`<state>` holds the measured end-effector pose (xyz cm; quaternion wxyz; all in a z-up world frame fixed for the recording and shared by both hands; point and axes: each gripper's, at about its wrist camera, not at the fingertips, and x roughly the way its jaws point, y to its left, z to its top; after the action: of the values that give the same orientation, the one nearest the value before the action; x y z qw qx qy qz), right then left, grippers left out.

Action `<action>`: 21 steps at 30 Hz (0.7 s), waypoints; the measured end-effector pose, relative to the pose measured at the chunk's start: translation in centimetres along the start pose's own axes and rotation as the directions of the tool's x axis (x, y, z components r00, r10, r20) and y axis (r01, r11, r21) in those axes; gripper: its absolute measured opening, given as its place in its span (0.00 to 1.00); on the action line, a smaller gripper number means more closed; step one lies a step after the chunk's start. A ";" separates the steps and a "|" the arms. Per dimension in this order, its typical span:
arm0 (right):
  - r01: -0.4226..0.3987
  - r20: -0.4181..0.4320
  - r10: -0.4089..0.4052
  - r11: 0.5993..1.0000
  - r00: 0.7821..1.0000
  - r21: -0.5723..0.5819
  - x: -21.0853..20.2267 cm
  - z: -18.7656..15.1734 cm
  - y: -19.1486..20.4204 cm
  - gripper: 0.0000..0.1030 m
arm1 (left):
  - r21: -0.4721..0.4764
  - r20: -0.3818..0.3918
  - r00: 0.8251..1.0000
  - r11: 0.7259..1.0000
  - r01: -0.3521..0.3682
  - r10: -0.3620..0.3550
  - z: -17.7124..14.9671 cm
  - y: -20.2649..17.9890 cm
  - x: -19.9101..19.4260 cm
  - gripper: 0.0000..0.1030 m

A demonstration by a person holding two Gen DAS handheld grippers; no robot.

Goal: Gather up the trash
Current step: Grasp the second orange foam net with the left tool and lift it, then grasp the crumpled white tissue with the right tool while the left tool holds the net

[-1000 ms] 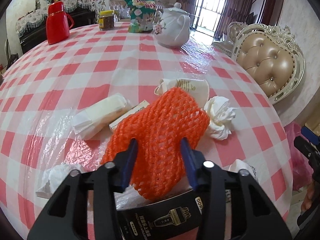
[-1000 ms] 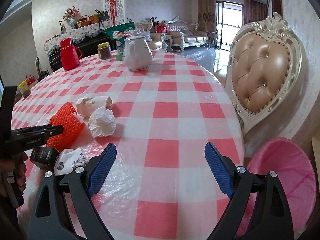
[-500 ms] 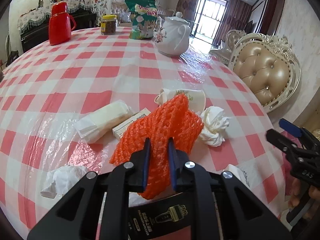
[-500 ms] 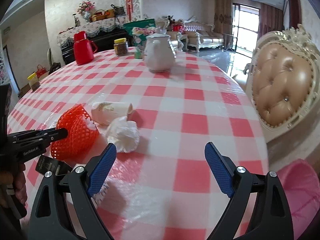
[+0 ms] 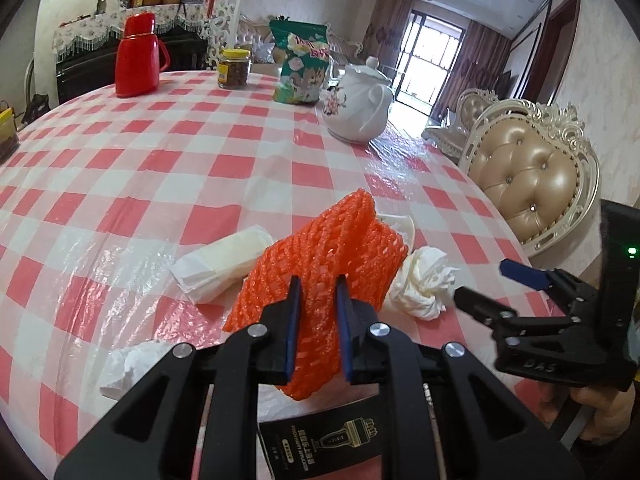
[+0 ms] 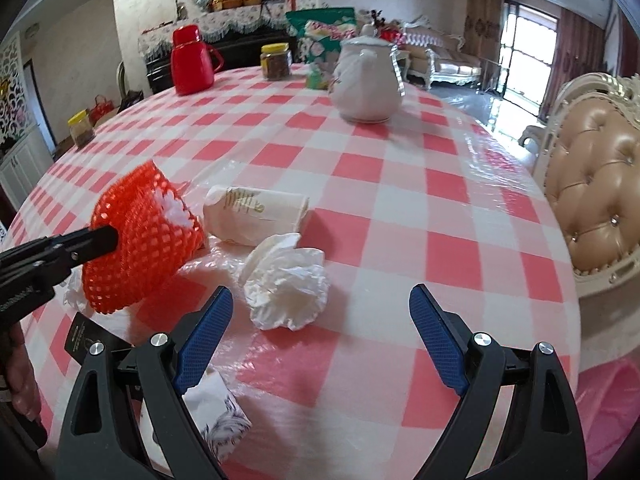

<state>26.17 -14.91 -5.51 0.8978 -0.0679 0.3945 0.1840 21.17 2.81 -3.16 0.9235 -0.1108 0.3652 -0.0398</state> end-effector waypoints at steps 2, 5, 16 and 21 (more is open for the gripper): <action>-0.006 -0.019 0.006 1.000 1.000 -0.015 0.8 0.3 0.4 0.82 | -0.004 0.006 1.000 1.000 0.001 -0.001 0.1 0.2 -0.1 0.16; -0.027 -0.061 0.025 0.999 0.998 -0.034 2.1 0.8 0.8 0.82 | -0.010 0.008 1.000 1.000 0.001 -0.001 0.1 0.3 -0.2 0.16; -0.058 -0.163 0.041 0.993 0.986 -0.101 4.7 1.0 1.9 0.49 | -0.021 0.013 1.000 1.000 0.004 -0.004 0.1 0.5 -0.4 0.16; -0.063 -0.149 0.043 0.989 0.988 -0.130 3.9 0.7 2.1 0.34 | -0.020 0.015 1.000 1.000 0.005 -0.005 0.1 0.4 -0.5 0.16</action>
<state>28.26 -11.66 -7.87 0.8545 -0.1311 0.4476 0.2286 20.86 3.33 -2.87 0.9249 -0.1213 0.3583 -0.0376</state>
